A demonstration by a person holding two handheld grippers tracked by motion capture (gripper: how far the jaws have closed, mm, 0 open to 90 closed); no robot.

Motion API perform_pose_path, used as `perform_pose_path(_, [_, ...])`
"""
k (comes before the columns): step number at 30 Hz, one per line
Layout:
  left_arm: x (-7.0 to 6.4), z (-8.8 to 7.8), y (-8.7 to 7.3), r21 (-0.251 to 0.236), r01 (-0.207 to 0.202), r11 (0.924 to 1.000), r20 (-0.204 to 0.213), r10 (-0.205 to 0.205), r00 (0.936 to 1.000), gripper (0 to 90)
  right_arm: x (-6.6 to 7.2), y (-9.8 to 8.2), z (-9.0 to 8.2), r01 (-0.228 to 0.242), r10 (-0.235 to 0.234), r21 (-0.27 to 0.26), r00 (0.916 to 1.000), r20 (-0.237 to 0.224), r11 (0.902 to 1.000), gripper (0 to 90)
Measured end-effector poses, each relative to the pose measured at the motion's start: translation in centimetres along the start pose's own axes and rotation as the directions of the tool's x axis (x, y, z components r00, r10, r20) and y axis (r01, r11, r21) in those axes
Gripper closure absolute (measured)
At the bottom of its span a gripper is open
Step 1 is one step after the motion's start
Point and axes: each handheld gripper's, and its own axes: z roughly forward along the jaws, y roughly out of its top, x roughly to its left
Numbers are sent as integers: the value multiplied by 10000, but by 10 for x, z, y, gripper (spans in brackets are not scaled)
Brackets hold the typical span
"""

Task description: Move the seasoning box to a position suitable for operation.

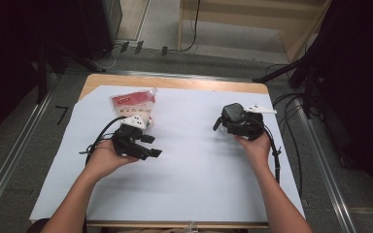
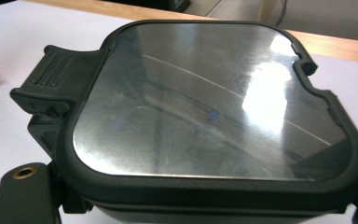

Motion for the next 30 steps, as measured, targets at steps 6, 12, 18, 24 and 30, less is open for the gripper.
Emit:
perform_pose_path(6, [1, 0, 1, -1, -49, 10000, 5, 49, 10000, 379, 29, 2, 3, 460, -450, 181, 9974, -555, 9988, 155])
perform_pose_path(12, [2, -2, 0, -40, -19, 10000, -69, 18, 10000, 379, 63, 3, 6, 1104, -1064, 257, 9865, -1246, 9936, 155])
perform_pose_path(18, [3, -3, 0, -27, -28, 10000, -106, 28, 9999, 379, 91, 1, 10, 1502, -1423, 277, 9713, -1905, 9883, 155])
perform_pose_path(24, [4, -4, 0, -96, 43, 9999, -141, -45, 9999, 380, 111, -3, 13, 1818, -1690, 342, 9577, -2331, 9827, 155])
perform_pose_path(30, [5, -5, -1, -89, 21, 10000, -178, -23, 9998, 380, 134, -6, 14, 2135, -1959, 339, 9402, -2788, 9764, 155])
